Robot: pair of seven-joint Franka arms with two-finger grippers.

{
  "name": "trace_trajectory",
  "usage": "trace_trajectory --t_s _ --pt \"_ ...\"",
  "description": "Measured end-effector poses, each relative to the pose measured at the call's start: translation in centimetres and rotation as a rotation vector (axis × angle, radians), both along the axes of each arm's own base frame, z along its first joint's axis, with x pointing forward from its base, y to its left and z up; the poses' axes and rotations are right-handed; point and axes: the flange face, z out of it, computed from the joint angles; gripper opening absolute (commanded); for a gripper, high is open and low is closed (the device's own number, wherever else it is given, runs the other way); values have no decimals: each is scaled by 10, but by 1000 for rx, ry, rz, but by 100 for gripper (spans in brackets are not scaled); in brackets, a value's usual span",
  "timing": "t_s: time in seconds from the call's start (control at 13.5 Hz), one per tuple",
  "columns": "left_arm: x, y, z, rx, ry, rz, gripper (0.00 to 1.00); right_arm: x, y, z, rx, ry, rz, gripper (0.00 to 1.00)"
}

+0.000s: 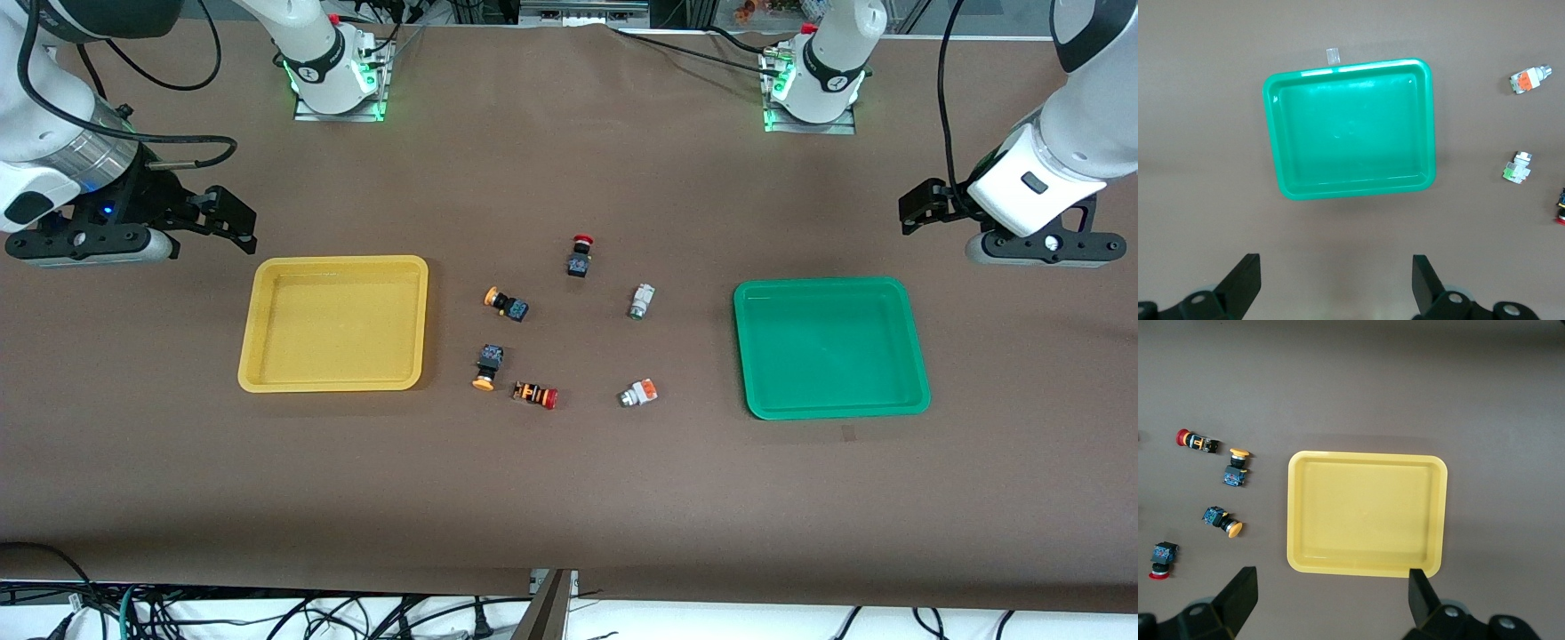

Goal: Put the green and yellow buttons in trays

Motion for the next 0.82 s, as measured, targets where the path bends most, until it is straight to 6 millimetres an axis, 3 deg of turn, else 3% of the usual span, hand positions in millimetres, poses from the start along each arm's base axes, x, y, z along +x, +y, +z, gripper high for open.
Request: trace_trajectory --t_s 0.59,0.82 --pt "1 0 -13 4 49 -1 100 0 0 0 0 0 0 100" --pt "3 -19 -25 4 71 -39 100 0 0 0 -1 3 0 100"
